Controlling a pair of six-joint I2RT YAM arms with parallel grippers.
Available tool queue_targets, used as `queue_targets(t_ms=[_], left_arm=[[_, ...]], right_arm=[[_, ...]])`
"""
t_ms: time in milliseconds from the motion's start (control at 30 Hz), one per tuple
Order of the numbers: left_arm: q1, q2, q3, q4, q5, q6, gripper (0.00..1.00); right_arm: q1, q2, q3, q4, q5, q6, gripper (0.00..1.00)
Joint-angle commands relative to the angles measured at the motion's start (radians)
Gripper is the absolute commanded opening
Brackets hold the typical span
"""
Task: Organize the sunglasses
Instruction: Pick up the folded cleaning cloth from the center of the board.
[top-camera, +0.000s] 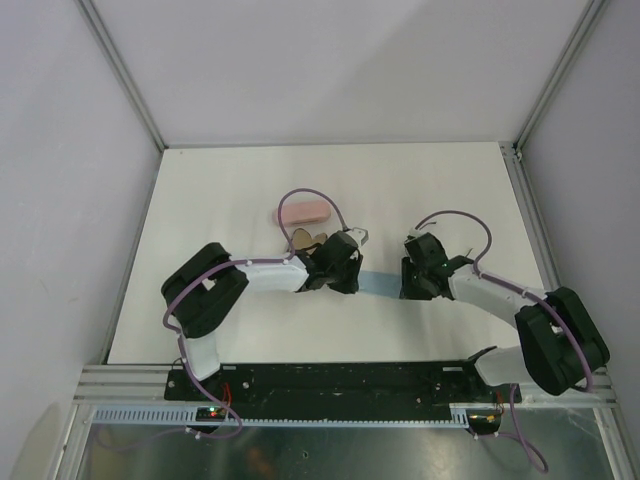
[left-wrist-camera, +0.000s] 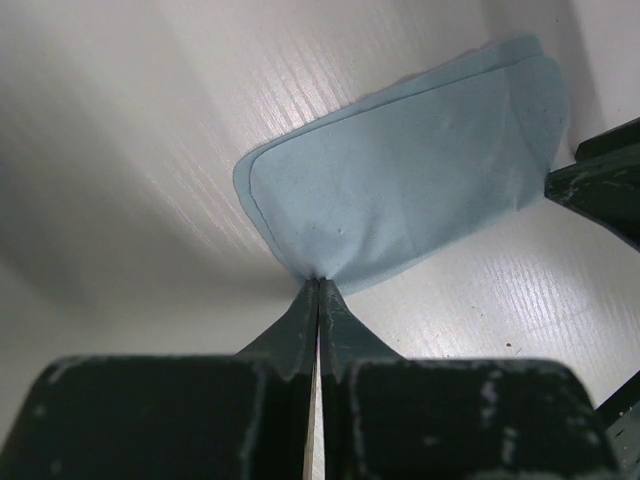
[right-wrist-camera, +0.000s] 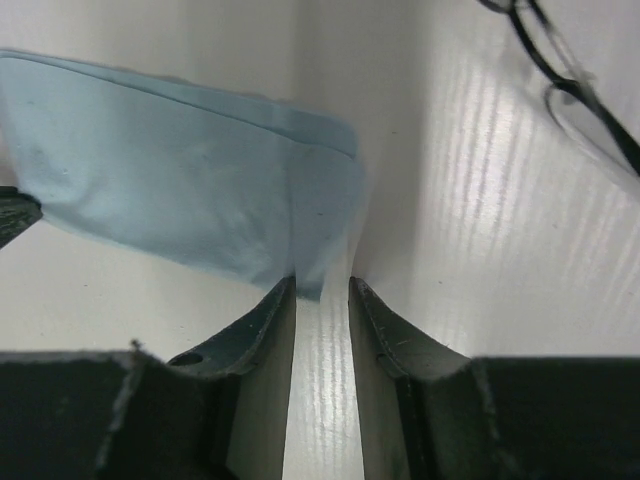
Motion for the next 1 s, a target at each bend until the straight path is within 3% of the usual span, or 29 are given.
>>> queue_targets(t_ms=[0, 200, 433, 700, 967], left_arm=[[-0.004, 0.027, -0.012, -0.119, -0.06, 0.03, 0.0], [-0.006, 0.023, -0.01, -0.122, -0.059, 0.03, 0.0], [-0.006, 0.012, 0.005, -0.136, -0.064, 0.035, 0.0], [-0.002, -0.024, 0.066, -0.19, -0.086, 0.051, 0.0], [0.031, -0.087, 0.116, -0.246, -0.064, 0.05, 0.0]], right_arm=[[0.036, 0.047, -0.003, 0.019, 0.0, 0.023, 0.32], [0.065, 0.099, -0.004, 0.048, -0.007, 0.034, 0.25], [0.069, 0.053, -0.002, 0.052, -0.048, 0.037, 0.02], [0.023, -0.081, 0.02, 0.05, -0.124, 0.053, 0.0], [0.003, -0.08, 0.14, 0.002, -0.198, 0.024, 0.0]])
